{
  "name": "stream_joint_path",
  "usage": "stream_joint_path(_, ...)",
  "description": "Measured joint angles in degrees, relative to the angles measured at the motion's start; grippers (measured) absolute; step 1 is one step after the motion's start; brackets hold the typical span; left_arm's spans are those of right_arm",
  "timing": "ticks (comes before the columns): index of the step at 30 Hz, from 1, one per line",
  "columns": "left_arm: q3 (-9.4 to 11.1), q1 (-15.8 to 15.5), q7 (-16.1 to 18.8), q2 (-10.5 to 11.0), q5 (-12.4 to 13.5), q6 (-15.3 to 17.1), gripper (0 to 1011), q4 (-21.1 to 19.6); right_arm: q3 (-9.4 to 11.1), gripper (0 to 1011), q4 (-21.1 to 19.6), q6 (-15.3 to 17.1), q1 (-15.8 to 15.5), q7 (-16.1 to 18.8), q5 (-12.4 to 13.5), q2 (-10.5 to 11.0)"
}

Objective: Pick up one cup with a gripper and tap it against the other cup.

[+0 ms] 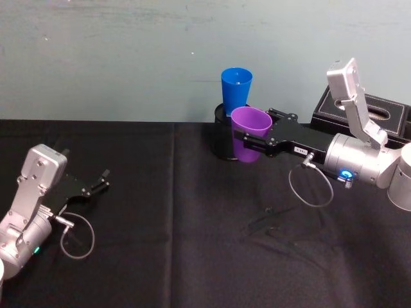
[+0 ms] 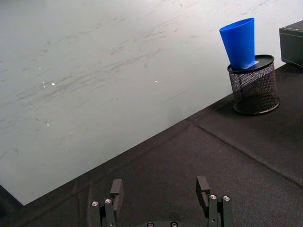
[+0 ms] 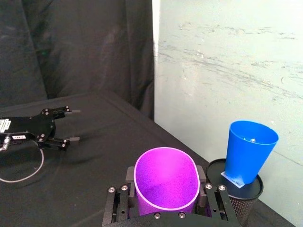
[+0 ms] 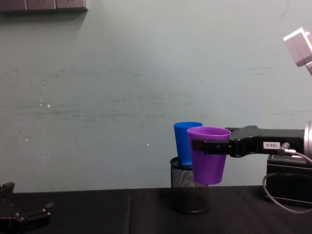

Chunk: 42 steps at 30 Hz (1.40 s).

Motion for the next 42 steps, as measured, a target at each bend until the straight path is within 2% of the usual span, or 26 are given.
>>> stream_joint_path(15, 0.0, 0.0, 0.0, 0.0, 0.0, 0.0, 1011, 0.0, -0.8, 718, -4.1, 1.1, -0.8, -0.3, 0.0, 1.4)
stream_joint_path(21, 0.0, 0.0, 0.0, 0.0, 0.0, 0.0, 1011, 0.0, -2.1, 718, -5.4, 2.3, -0.7, 0.3, -0.6, 2.5)
stream_joint_path(42, 0.0, 0.0, 0.0, 0.0, 0.0, 0.0, 1011, 0.0, -1.9, 718, -5.3, 2.1, -0.7, 0.4, -0.6, 2.3)
